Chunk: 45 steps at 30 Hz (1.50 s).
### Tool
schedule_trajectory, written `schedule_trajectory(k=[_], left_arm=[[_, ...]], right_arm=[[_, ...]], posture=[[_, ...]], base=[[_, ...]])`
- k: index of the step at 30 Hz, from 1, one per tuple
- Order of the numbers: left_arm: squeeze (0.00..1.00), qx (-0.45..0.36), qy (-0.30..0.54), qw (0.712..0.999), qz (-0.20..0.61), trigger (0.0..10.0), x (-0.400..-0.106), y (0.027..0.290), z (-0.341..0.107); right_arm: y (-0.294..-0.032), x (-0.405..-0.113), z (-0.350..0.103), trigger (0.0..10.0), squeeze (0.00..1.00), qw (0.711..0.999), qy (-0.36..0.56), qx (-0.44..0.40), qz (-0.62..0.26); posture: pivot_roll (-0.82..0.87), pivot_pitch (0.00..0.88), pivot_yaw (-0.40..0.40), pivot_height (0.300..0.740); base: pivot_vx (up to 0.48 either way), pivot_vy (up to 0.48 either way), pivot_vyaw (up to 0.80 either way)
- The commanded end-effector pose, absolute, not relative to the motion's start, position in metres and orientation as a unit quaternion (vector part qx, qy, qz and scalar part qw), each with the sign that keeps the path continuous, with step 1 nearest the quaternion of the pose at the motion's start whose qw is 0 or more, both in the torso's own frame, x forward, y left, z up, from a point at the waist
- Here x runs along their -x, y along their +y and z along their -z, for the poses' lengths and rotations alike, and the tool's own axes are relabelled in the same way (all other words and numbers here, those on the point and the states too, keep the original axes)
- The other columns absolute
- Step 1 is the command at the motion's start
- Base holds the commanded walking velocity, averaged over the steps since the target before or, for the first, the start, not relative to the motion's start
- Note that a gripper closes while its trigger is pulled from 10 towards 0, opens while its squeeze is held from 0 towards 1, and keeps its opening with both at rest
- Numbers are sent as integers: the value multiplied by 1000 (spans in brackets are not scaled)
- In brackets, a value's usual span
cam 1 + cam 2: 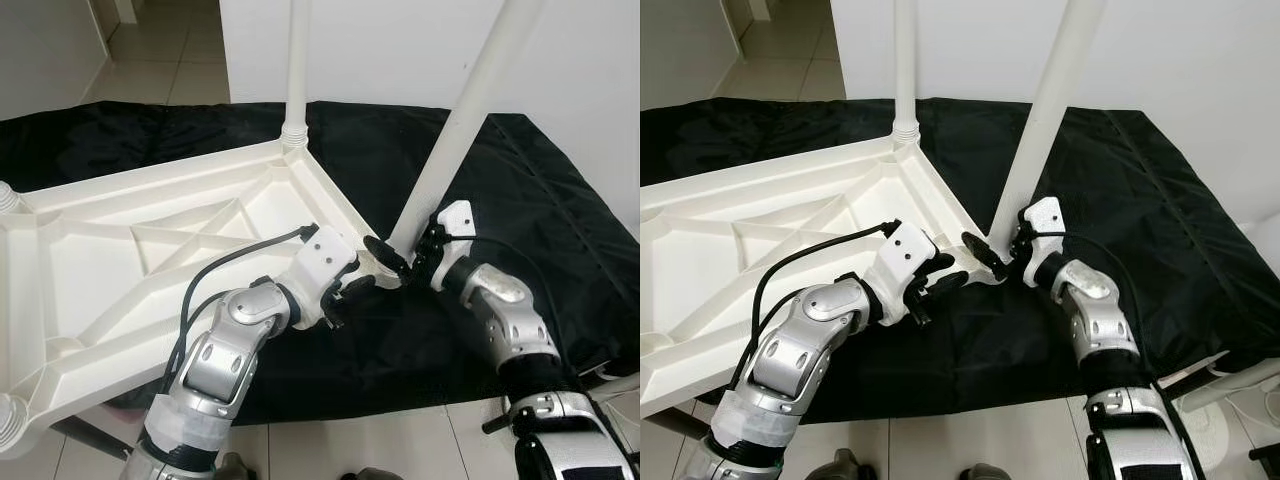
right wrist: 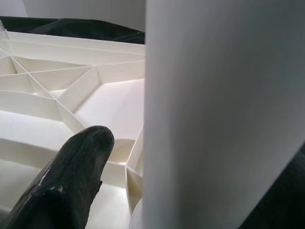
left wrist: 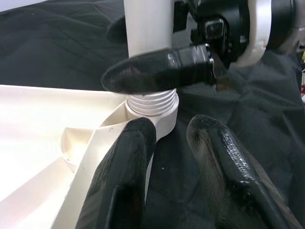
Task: Building children table
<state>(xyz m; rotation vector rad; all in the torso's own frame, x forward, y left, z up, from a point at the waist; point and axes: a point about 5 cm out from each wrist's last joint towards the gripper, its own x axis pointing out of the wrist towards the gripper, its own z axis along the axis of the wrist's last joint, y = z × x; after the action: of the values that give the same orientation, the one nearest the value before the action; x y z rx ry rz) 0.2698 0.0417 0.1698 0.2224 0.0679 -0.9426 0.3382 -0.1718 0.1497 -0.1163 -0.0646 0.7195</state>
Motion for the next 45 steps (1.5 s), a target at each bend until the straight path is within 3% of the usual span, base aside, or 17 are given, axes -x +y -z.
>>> schedule_trajectory(k=[1,2,3,4,5,6,16,17,18,31,39,41,45], left_arm=[[0,-112,30,902,416,10000,-273,44,-172],[0,-112,30,902,416,10000,-273,44,-172],[0,-112,29,902,416,10000,-273,43,-172],[0,-111,28,903,415,10000,-274,43,-173],[0,-111,28,903,415,10000,-274,43,-173],[0,-111,28,903,414,10000,-274,43,-173],[0,-109,28,905,410,10000,-274,43,-174],[0,-109,29,905,410,10000,-274,43,-174],[0,-109,29,905,411,10000,-273,43,-174],[0,-107,31,905,411,10000,-272,43,-172],[0,-111,33,907,405,10000,-270,43,-171],[0,-111,34,909,401,10000,-270,44,-170],[0,-111,34,909,399,10000,-270,44,-170]], right_arm=[[-172,-339,-148,10000,0,931,-27,61,-358],[-172,-339,-148,10000,0,931,-27,61,-358],[-172,-339,-146,7843,0,929,-22,62,-364],[-173,-340,-142,1529,0,927,-13,67,-369],[-173,-340,-142,1529,0,927,-13,67,-369],[-175,-341,-139,0,0,927,-5,68,-369],[-181,-338,-128,0,0,926,17,45,-376],[-182,-337,-126,3451,0,927,20,39,-373],[-181,-336,-124,10000,0,928,23,30,-371],[-168,-330,-115,10000,0,950,24,18,-310],[-166,-328,-109,10000,0,986,37,12,-161],[-160,-320,-104,10000,0,997,48,-16,-66],[-146,-307,-100,10000,0,997,57,-37,19]], posture=[[-55,0,-13,740],[-55,0,-13,740],[-53,0,-14,740],[-49,0,-18,740],[-49,0,-18,740],[-48,2,-20,740],[-51,16,-21,740],[-51,16,-21,740],[-56,23,-21,740],[-62,33,-27,740],[-61,41,-30,740],[-62,43,-29,740],[-61,40,-30,740]], base=[[0,0,0],[0,0,0],[0,0,0],[0,0,0],[0,0,0],[0,0,0],[0,0,0],[0,0,0],[0,0,0],[0,0,0],[0,0,0],[0,0,0],[0,0,0]])
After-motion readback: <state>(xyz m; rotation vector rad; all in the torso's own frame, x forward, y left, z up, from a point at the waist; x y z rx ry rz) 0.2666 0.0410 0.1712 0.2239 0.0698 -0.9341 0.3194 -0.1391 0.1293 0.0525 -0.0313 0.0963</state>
